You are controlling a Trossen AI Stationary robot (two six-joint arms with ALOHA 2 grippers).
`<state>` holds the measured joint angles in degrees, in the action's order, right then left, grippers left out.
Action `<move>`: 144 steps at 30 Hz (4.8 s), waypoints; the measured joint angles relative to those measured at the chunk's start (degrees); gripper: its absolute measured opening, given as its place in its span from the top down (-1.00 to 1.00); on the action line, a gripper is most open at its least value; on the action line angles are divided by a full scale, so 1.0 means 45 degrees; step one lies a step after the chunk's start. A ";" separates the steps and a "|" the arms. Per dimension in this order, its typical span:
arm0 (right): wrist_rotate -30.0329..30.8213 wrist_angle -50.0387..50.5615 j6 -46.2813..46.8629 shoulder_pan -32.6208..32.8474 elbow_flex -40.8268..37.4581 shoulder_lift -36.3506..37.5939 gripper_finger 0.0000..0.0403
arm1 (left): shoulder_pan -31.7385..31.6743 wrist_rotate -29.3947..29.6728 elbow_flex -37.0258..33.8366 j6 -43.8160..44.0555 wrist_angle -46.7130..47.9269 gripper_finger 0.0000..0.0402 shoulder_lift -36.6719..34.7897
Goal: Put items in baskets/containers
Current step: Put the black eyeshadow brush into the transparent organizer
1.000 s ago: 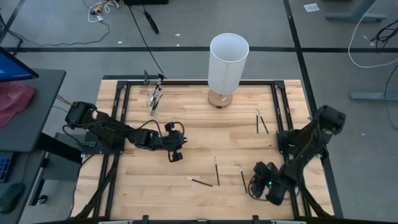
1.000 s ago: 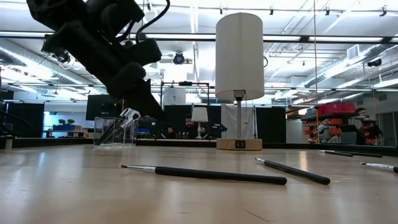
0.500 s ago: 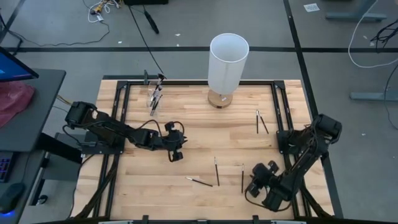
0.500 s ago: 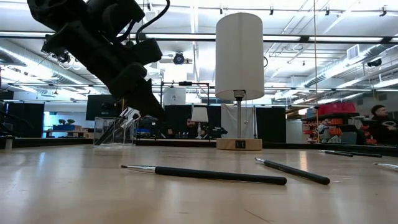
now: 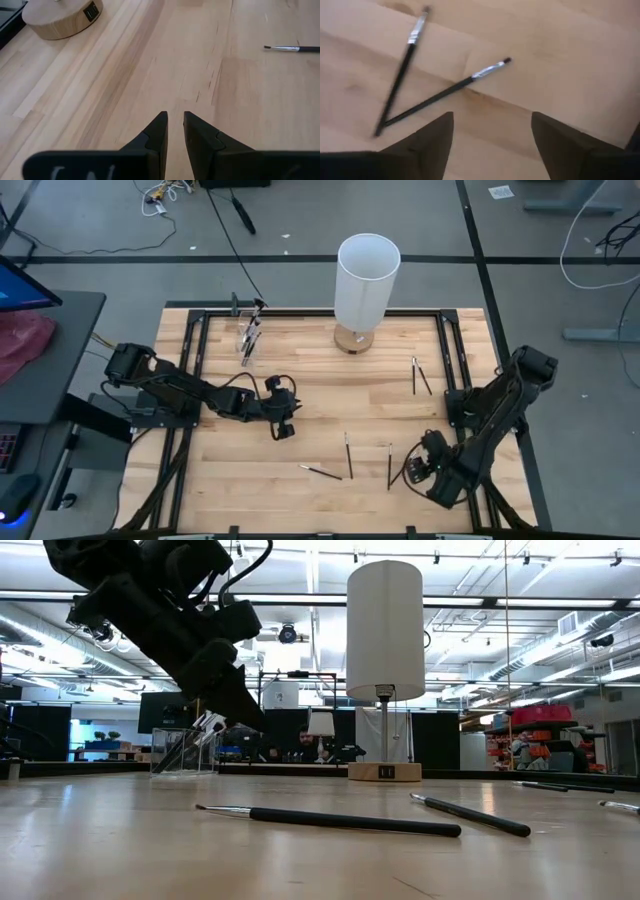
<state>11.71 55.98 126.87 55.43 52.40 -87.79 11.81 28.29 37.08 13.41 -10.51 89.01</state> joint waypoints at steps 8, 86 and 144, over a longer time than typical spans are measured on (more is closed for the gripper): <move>0.1182 -0.1323 0.0952 -0.0250 0.0000 -0.2277 -0.29 | 0.0000 0.0000 0.0000 -0.0121 -0.0003 0.68 0.0000; 1.2800 -1.1323 -0.7624 0.1633 -0.3803 -0.6572 0.94 | 0.0008 -0.0131 0.0000 0.0321 -0.0420 0.68 -0.0015; 1.0801 -2.8452 -2.8830 -0.3580 -0.2657 -0.2559 0.99 | 0.0424 -0.6478 0.3470 -0.0625 -1.4579 0.01 0.7174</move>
<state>60.31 -72.05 -2.86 39.33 40.45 -99.31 13.72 -0.86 52.70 10.60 -76.12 121.30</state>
